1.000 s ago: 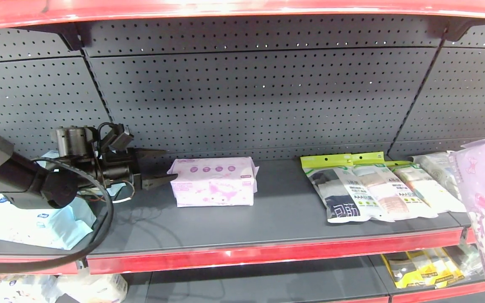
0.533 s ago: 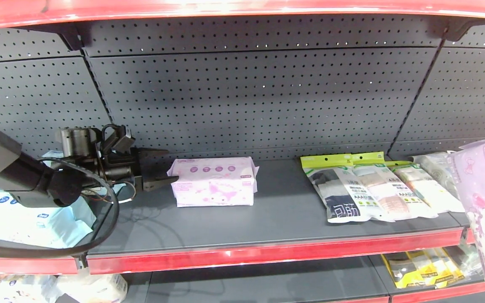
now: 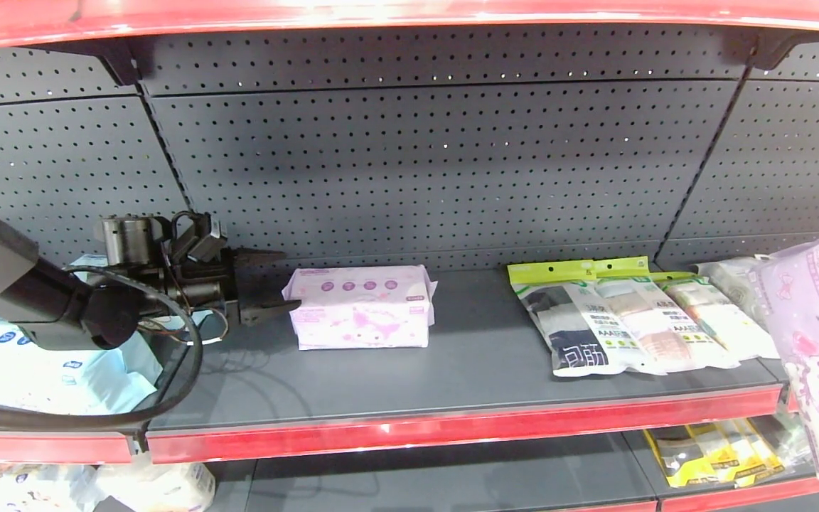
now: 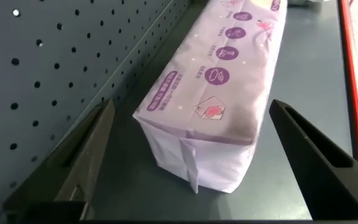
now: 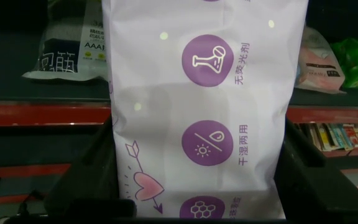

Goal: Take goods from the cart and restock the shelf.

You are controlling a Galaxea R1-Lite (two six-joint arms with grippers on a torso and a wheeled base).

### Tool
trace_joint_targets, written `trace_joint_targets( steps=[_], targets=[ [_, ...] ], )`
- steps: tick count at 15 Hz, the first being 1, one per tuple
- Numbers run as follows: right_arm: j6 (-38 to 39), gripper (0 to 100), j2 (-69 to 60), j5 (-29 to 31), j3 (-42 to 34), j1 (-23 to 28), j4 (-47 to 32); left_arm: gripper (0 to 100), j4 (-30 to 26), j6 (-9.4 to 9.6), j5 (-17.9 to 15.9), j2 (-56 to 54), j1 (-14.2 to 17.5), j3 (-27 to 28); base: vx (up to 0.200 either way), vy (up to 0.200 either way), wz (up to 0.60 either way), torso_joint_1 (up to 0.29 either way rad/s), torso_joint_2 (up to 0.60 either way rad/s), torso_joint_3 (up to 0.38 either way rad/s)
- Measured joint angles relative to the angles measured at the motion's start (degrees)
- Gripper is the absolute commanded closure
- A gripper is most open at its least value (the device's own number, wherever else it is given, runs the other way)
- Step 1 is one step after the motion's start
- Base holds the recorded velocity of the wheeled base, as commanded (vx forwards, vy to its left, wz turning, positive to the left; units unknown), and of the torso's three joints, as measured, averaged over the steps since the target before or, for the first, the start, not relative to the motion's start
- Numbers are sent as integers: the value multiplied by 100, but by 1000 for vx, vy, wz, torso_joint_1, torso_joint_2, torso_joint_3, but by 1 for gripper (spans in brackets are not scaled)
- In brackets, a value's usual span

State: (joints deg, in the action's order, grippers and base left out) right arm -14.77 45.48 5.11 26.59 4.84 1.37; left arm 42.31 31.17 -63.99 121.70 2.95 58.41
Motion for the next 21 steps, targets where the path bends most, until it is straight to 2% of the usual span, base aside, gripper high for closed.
trace_joint_targets(
  steps=[2, 4, 6, 14, 21],
  targets=[
    [-35, 100, 18, 1, 15, 0, 7, 0, 0, 62, -4, 35, 44, -4, 0, 0, 0, 0, 0, 0],
    [-38, 100, 22, 1, 17, 0, 5, 0, 2, 268, -30, 101, 68, -4, 0, 0, 0, 0, 0, 0],
    [-39, 100, 33, 6, 17, 0, 5, 0, 5, 318, -35, 169, 77, -4, 0, 0, 0, 0, 0, 0],
    [-106, 100, 73, 79, 67, -16, 2, 0, 16, 334, -28, 438, 62, 188, 0, 0, 0, 0, 0, 0],
    [-104, 100, 104, 83, 54, -18, 2, 0, -24, 325, -27, 586, -74, 251, 0, 0, 0, 0, 0, 0]
  ],
)
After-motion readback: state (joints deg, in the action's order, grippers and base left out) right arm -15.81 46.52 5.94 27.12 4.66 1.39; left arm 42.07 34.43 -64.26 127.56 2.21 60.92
